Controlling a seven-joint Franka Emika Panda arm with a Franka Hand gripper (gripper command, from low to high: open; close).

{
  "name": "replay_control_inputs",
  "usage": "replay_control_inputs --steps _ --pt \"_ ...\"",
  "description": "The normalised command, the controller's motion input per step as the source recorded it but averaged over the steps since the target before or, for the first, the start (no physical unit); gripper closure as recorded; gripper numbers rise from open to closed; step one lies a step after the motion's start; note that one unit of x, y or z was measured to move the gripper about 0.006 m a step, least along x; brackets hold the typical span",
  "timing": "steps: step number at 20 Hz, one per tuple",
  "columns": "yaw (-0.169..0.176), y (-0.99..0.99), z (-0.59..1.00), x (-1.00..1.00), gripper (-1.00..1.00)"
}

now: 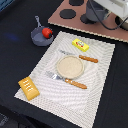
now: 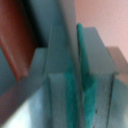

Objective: Interact with the objects in diverse but meaningful ways.

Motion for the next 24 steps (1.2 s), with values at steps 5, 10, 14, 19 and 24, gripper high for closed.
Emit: replay_control_inputs --steps 5,10,14,19,24 --pt "0.114 -0.09 0.12 -0.75 1.0" --pt "0.104 -0.17 -0.05 -0.73 1.0" --pt "0.091 -0.17 -0.13 -0.75 1.0" --pt "0.066 -0.14 -0.22 -0.81 1.0" --pt "0.036 -0.15 -0.31 -0.86 1.0"
